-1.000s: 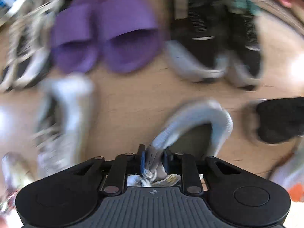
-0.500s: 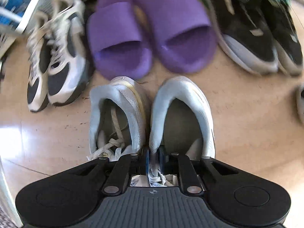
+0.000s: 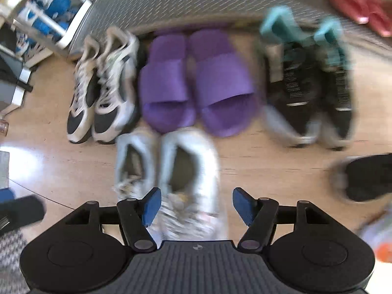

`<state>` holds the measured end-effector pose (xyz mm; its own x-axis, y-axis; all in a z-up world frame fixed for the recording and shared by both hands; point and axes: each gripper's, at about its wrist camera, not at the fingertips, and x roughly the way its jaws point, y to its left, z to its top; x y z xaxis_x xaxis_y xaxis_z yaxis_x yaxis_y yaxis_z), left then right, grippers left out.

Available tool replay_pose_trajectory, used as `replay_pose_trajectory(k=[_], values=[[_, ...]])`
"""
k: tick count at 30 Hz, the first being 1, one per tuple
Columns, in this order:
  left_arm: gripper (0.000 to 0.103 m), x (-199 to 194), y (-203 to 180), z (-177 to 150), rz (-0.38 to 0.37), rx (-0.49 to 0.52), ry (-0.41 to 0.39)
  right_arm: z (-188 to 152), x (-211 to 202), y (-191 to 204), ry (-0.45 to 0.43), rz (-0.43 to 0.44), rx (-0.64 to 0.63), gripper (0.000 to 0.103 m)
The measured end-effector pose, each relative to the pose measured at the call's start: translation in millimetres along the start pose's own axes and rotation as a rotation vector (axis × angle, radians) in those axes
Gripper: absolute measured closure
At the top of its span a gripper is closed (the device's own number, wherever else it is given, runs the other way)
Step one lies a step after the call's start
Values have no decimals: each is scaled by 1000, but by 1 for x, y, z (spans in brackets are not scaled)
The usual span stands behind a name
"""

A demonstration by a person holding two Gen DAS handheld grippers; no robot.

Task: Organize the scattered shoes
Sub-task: 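Grasp the black white-soled sneaker with the right gripper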

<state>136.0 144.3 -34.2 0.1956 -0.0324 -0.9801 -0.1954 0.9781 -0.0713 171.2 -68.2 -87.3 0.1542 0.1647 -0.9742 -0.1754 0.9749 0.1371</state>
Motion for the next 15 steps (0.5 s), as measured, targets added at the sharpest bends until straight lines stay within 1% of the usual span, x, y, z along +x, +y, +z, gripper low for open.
replay_pose_trajectory(k=[3,4,5,6,7,8,10,11,12,13,14,15], values=[[13,7,-14,-7,-7,53,8,6,-53,-51,-31,-32,63,25],[14,9,-19,-9,-12,69,11,8,-77,-73,-56,-42,88,24],[14,11,-25,-12,-17,88,15,8,-85,-82,-73,-46,92,23],[14,13,-32,-15,-26,114,22,8,-95,-93,-96,-58,86,20],[14,15,-40,-18,-35,140,29,9,-113,-111,-133,-78,76,16],[14,17,-47,-22,-43,166,37,10,-124,-125,-163,-97,69,15],[14,22,-66,-29,-59,243,50,10,-134,-154,-213,-141,89,12],[14,22,-72,-31,-59,268,55,11,-136,-170,-229,-156,120,12],[14,25,-87,-38,-50,326,68,11,-136,-188,-236,-159,167,12],[14,27,-97,-43,-40,363,75,11,-134,-208,-220,-151,238,13],[14,28,-102,-47,-37,382,78,11,-134,-218,-202,-144,282,13],[14,30,-115,-51,-36,414,89,11,-135,-226,-203,-129,307,13]])
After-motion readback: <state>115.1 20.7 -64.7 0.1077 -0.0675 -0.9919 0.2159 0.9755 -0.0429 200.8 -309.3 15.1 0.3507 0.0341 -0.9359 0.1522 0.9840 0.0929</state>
